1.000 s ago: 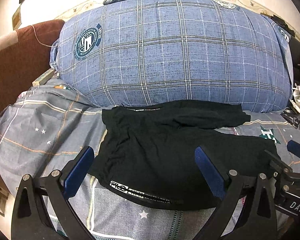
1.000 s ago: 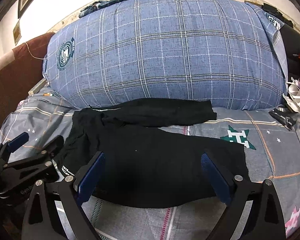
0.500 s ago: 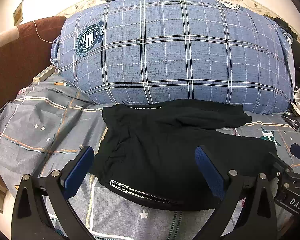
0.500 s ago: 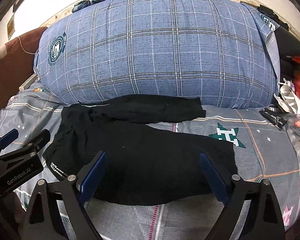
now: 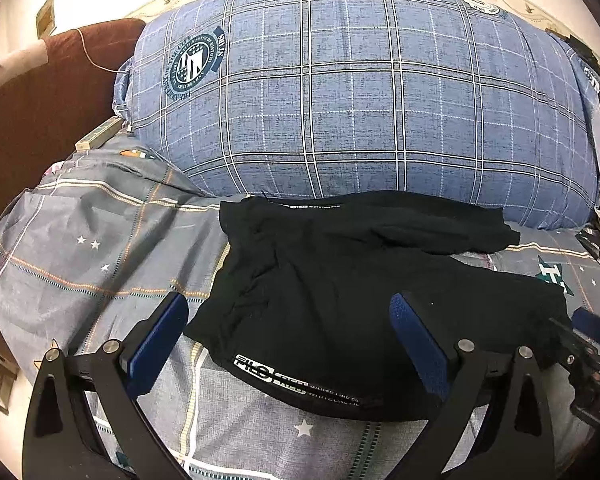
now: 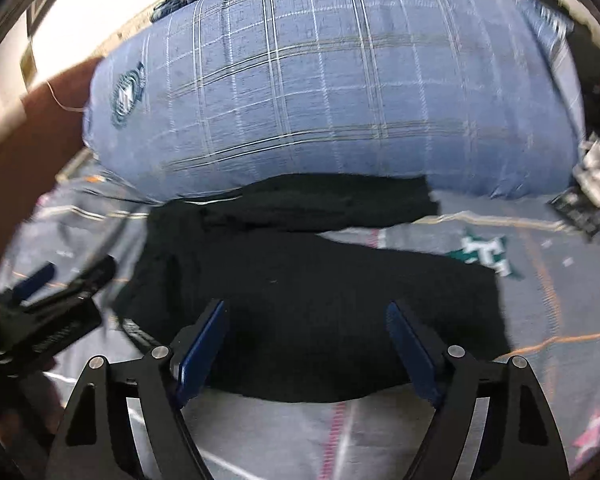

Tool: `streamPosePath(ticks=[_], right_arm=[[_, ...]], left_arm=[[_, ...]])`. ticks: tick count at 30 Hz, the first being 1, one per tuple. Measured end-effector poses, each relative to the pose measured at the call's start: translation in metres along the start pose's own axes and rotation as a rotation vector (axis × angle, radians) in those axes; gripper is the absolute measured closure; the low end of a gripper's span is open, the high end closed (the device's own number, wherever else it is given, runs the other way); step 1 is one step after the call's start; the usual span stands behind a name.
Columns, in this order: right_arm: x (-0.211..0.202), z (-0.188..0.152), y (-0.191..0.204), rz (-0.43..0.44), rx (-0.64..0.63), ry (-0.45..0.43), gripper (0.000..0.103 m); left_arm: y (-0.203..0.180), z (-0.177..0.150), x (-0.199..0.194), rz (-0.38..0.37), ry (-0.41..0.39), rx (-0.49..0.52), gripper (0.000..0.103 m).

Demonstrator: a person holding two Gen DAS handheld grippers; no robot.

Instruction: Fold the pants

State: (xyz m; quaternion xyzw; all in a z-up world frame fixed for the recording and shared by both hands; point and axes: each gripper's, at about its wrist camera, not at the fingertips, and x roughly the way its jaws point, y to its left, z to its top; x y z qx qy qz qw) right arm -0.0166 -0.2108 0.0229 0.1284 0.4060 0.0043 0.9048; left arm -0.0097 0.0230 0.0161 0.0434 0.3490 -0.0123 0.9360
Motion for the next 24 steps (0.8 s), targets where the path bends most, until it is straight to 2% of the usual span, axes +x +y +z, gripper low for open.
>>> streamPosePath(ticks=[2,4,16,22,24], right_arm=[[0.006,-0.001,-0.005,0.039,0.040,0.030,0.021],[0.010,-0.001,-0.007,0.039,0.054,0.052,0.021],[0.047,-0.017,-0.025,-0.155,0.077,0.240,0.021],[0.053,-0.021,-0.026,-0.154,0.068,0.312,0.021],[0.053,-0.019,-0.024,-0.166,0.052,0.329,0.021]], left_arm=[[0.000,0.000,0.000,-0.001,-0.002,0.002,0.001],[0.000,-0.001,0.000,0.000,-0.002,0.003,0.001],[-0.012,-0.005,0.004,-0.005,0.021,0.047,0.001],[-0.020,-0.009,0.011,-0.011,0.052,0.086,0.001],[-0.021,-0.008,0.014,-0.033,0.076,0.092,0.001]])
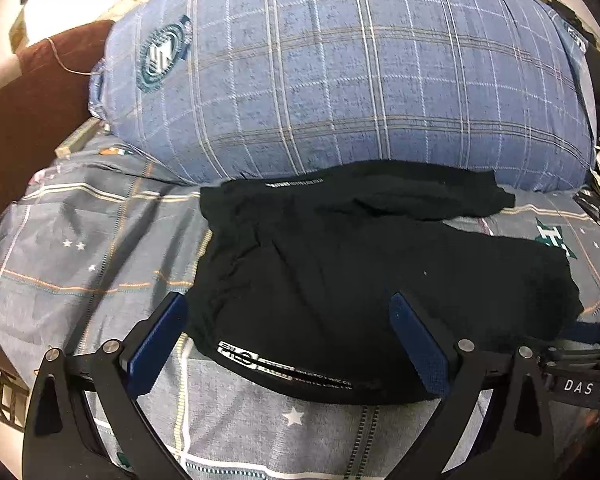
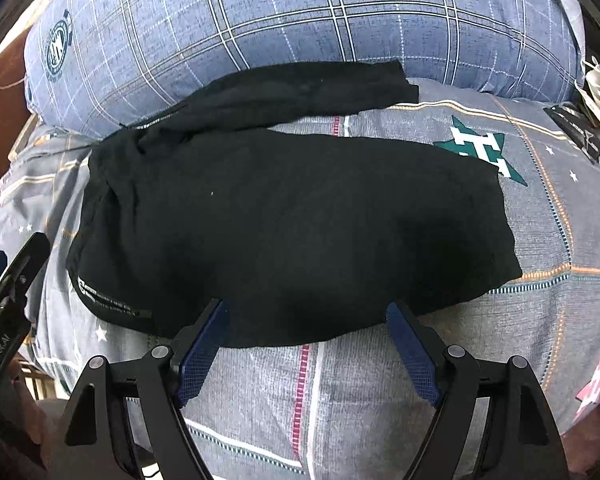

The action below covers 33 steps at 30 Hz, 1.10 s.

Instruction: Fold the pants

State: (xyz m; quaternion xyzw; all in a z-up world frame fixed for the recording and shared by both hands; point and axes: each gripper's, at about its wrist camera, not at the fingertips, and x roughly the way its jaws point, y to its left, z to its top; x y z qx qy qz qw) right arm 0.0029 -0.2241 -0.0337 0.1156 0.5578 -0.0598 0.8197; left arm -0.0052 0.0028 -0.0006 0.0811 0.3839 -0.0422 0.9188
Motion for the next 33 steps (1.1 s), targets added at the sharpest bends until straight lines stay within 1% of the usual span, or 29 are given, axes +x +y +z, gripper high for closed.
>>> streamPosePath(ticks=[4,5,7,8,10,11,14,16,17,18,20,21,22,23,25,26,28,30,31,33], right_arm=[[-0.003,0.013,-0.001,-0.023,-0.012,0.028,0.021],[-0.004,0.018,-0.002,-0.023,-0.018,0.036,0.021],[-0.009,0.030,-0.001,-0.033,-0.036,0.023,0.021],[-0.012,0.037,-0.001,-0.048,-0.045,0.014,0.021],[-0.014,0.055,-0.002,-0.073,-0.051,0.011,0.021],[-0.014,0.066,-0.005,-0.064,-0.047,0.017,0.021],[-0.008,0.097,-0.009,-0.022,-0.030,0.038,0.021],[-0.002,0.119,-0.012,-0.037,-0.037,0.029,0.021],[0.000,0.128,-0.015,-0.034,-0.036,0.022,0.021],[0.005,0.141,-0.022,-0.003,-0.034,0.010,0.021],[0.015,0.157,-0.036,0.036,-0.019,-0.002,0.021],[0.022,0.165,-0.050,0.064,0.003,-0.017,0.020],[0.029,0.168,-0.061,0.075,0.022,-0.019,0.021],[0.036,0.172,-0.071,0.080,0.035,-0.009,0.021],[0.045,0.180,-0.090,0.092,0.067,-0.007,0.021],[0.047,0.184,-0.099,0.096,0.095,-0.017,0.021],[0.051,0.193,-0.115,0.117,0.146,-0.022,0.021],[0.057,0.205,-0.124,0.137,0.178,-0.023,0.021],[0.062,0.212,-0.126,0.130,0.189,-0.020,0.021],[0.077,0.229,-0.126,0.080,0.177,-0.014,0.021]], left_arm=[[-0.001,0.016,0.010,-0.081,0.081,0.015,0.001],[0.002,0.024,0.012,-0.104,0.105,0.008,0.001],[0.007,0.044,0.015,-0.147,0.133,-0.013,0.001],[0.009,0.053,0.016,-0.161,0.129,-0.031,0.001],[0.011,0.074,0.022,-0.165,0.133,-0.058,0.001],[0.008,0.087,0.028,-0.167,0.139,-0.057,0.001],[-0.006,0.116,0.053,-0.174,0.154,-0.029,0.001],[-0.018,0.127,0.075,-0.192,0.164,0.000,0.001],[-0.019,0.130,0.082,-0.202,0.169,0.005,0.001],[-0.022,0.129,0.093,-0.220,0.168,0.009,0.001],[-0.025,0.123,0.114,-0.249,0.173,-0.017,0.001],[-0.029,0.120,0.125,-0.244,0.209,-0.014,0.001],[-0.033,0.121,0.133,-0.262,0.237,0.005,0.001],[-0.033,0.121,0.135,-0.261,0.231,0.005,0.001],[-0.031,0.122,0.136,-0.207,0.197,0.005,0.001],[-0.031,0.122,0.138,-0.195,0.198,0.011,0.001],[-0.026,0.120,0.144,-0.223,0.231,-0.011,0.001],[-0.022,0.116,0.149,-0.232,0.256,-0.033,0.001],[-0.022,0.115,0.150,-0.235,0.263,-0.037,0.001],[-0.025,0.112,0.152,-0.233,0.271,-0.029,0.001]])
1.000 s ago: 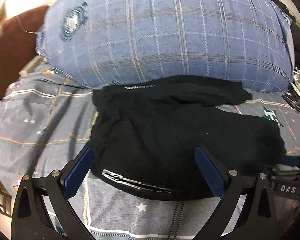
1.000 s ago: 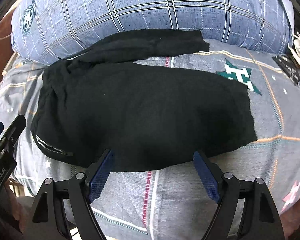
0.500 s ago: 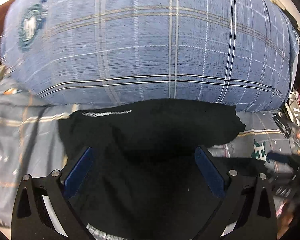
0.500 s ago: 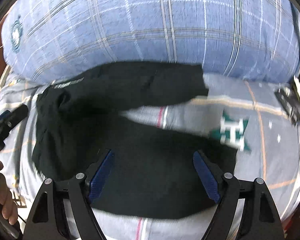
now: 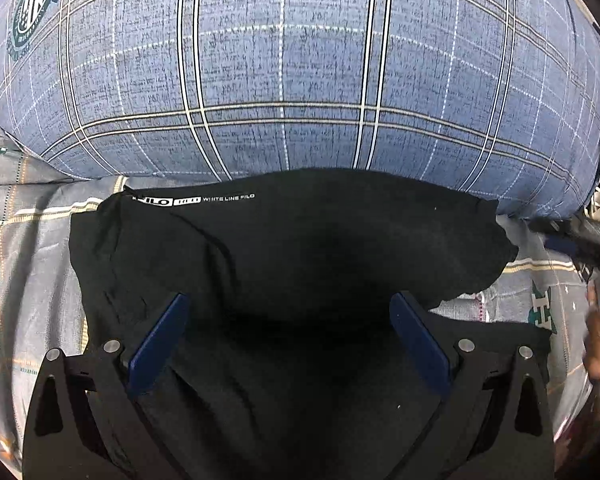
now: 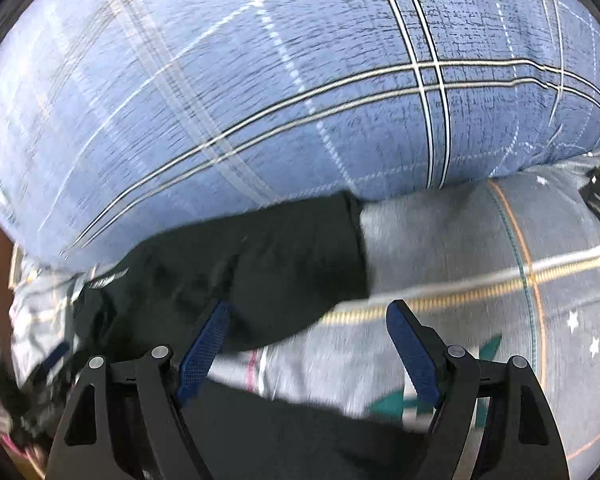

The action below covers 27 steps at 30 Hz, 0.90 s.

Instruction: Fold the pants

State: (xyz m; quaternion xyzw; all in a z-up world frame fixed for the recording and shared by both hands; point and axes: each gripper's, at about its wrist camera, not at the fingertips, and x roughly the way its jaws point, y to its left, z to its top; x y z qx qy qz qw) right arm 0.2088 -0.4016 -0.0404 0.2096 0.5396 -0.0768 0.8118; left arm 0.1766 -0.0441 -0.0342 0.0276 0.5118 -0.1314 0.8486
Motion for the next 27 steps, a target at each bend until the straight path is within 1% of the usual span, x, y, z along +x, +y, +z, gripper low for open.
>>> streamPosePath(ticks=[1,3,5,6,7,8,9,10,11,12,13,14,18,20,21,23,27], right_arm=[[0.008,0.006,0.001,-0.022,-0.009,0.009,0.021],[0.036,0.023,0.005,-0.095,-0.039,0.049,0.022],[0.057,0.035,0.005,-0.143,-0.043,0.062,0.030],[0.065,0.039,0.003,-0.144,-0.036,0.076,0.032],[0.076,0.043,0.001,-0.130,-0.029,0.097,0.037],[0.086,0.045,0.001,-0.114,-0.020,0.118,0.050],[0.091,0.046,0.000,-0.108,-0.012,0.125,0.055],[0.089,0.047,0.003,-0.132,-0.021,0.088,0.070],[0.087,0.047,0.006,-0.110,-0.025,0.078,0.090],[0.085,0.046,0.008,-0.081,-0.021,0.074,0.093],[0.078,0.044,0.010,-0.084,-0.024,0.052,0.093],[0.065,0.040,0.015,-0.096,-0.044,0.009,0.094],[0.011,0.016,0.028,-0.038,-0.087,-0.088,0.095],[-0.018,-0.003,0.034,0.022,-0.112,-0.125,0.095],[-0.035,-0.015,0.038,0.051,-0.138,-0.150,0.095],[-0.057,-0.036,0.046,0.074,-0.187,-0.176,0.095],[-0.080,-0.084,0.062,0.091,-0.298,-0.209,0.095]], left_arm=[[-0.002,0.000,0.001,0.002,0.000,0.005,0.001],[-0.002,-0.001,0.002,-0.001,0.001,0.009,0.001],[-0.003,-0.001,0.001,-0.012,0.005,0.011,0.001],[-0.002,-0.001,0.000,-0.013,0.001,0.010,0.001],[-0.002,-0.001,-0.001,-0.011,-0.003,0.009,0.001],[-0.002,-0.001,-0.002,-0.014,-0.004,0.008,0.001],[-0.002,-0.001,-0.002,-0.017,-0.005,0.007,0.001],[-0.002,0.000,-0.002,-0.021,-0.005,0.002,0.001],[-0.002,0.000,-0.002,-0.024,-0.004,-0.001,0.001],[-0.003,0.001,-0.002,-0.027,-0.001,-0.002,0.001],[-0.003,0.000,-0.002,-0.026,-0.001,0.000,0.001],[-0.004,0.000,-0.003,-0.023,-0.002,0.004,0.001],[-0.002,0.000,-0.007,-0.040,-0.009,-0.007,0.001],[0.000,0.000,-0.010,-0.060,-0.014,-0.016,0.001],[0.002,0.000,-0.012,-0.078,-0.015,-0.025,0.001],[0.004,0.000,-0.013,-0.123,-0.010,-0.048,0.001],[0.008,-0.001,-0.012,-0.216,0.020,-0.081,0.001]])
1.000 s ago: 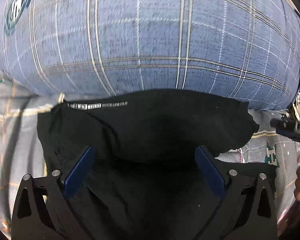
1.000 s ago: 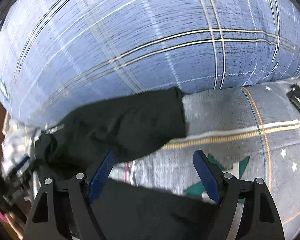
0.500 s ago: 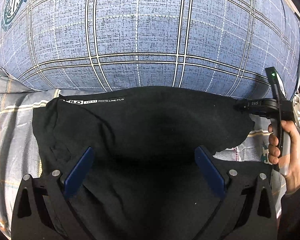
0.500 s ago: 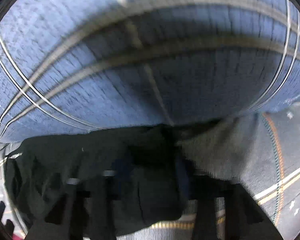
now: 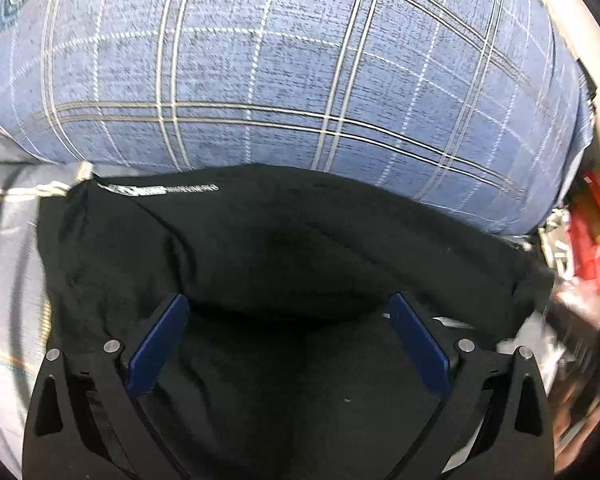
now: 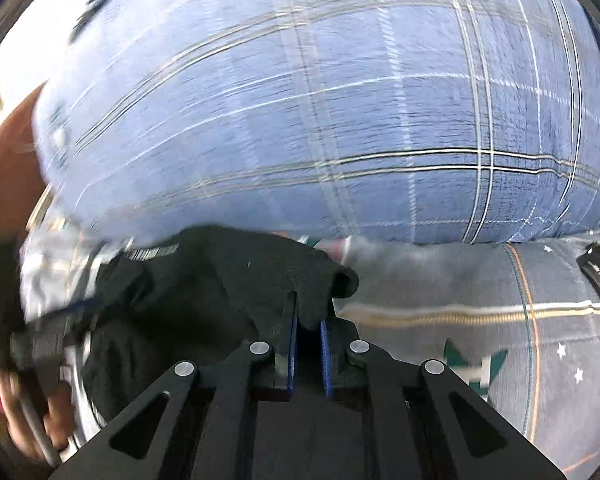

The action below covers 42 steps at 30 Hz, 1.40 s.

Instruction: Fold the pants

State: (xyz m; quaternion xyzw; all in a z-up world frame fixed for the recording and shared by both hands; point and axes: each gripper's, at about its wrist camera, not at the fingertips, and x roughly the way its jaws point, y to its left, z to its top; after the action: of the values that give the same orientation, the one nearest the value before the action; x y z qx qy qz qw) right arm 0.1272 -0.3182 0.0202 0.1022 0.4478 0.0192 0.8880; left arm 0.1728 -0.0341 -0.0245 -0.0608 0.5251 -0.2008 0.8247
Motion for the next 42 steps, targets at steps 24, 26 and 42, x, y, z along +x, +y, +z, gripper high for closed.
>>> streamPosePath(ticks=[24,26,42], right_arm=[[-0.012,-0.092,0.045,0.081,-0.296,0.130,0.095],[-0.015,-0.093,0.047,0.083,-0.309,0.126,0.095],[-0.037,-0.062,-0.013,-0.009,-0.132,-0.023,0.096]], left_arm=[[-0.014,0.016,0.044,-0.255,0.109,-0.273,0.030],[-0.008,0.018,0.047,-0.279,0.124,-0.308,0.030],[-0.019,-0.011,-0.002,-0.332,-0.042,-0.374,0.102]])
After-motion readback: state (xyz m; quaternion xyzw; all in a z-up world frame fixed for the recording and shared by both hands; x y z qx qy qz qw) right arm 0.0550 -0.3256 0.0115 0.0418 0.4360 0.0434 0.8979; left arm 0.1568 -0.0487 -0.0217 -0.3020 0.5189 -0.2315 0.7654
